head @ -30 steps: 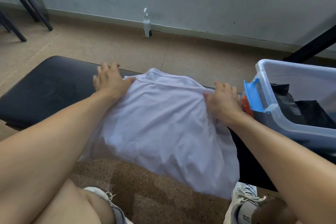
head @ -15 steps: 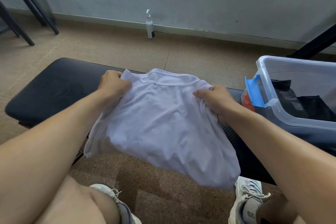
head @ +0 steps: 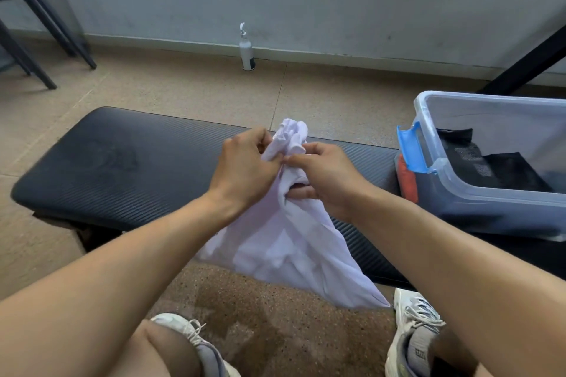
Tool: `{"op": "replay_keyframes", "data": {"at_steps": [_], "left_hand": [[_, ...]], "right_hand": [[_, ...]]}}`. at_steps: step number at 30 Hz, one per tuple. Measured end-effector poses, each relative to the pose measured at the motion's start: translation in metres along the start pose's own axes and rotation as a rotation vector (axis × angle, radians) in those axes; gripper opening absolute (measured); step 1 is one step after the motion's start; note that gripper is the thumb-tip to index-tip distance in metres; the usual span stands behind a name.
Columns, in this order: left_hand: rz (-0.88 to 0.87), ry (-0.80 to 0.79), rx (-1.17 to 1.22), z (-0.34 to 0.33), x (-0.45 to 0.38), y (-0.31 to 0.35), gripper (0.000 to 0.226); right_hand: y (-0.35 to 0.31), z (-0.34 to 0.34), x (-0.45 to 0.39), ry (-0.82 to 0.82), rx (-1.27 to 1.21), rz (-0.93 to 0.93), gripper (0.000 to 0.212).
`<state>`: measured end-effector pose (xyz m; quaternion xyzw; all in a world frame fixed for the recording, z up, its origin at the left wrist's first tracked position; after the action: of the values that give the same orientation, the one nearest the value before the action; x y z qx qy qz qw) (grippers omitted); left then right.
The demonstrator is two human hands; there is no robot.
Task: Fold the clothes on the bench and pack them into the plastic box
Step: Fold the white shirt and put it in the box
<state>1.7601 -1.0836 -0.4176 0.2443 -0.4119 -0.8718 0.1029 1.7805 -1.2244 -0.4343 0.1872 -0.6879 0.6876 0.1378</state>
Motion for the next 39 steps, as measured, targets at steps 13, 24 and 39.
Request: {"op": "replay_keyframes", "data": {"at_steps": [13, 24, 39], "left_hand": [[0.118, -0.355, 0.165, 0.005, 0.026, 0.018, 0.036], [0.340, -0.277, 0.430, 0.025, -0.005, -0.024, 0.045], [0.493, -1.030, 0.676, 0.090, 0.011, -0.053, 0.073]], "right_hand": [[-0.006, 0.008, 0.009, -0.072, -0.029, 0.011, 0.040], [-0.008, 0.003, 0.013, -0.010, 0.191, 0.279, 0.014], [-0.035, -0.024, 0.067, -0.659, 0.023, 0.165, 0.014]]}}
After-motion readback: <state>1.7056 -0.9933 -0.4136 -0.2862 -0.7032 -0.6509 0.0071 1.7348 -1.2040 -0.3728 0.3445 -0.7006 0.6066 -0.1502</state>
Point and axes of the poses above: each hand's wrist, its own x-axis away from the middle knuckle, its own z-axis out of the back of the hand, y = z × x, the point moved 4 cm from there along -x, towards the middle knuckle, and after that the axes turned 11 degrees about y, right-handed, at the moved point
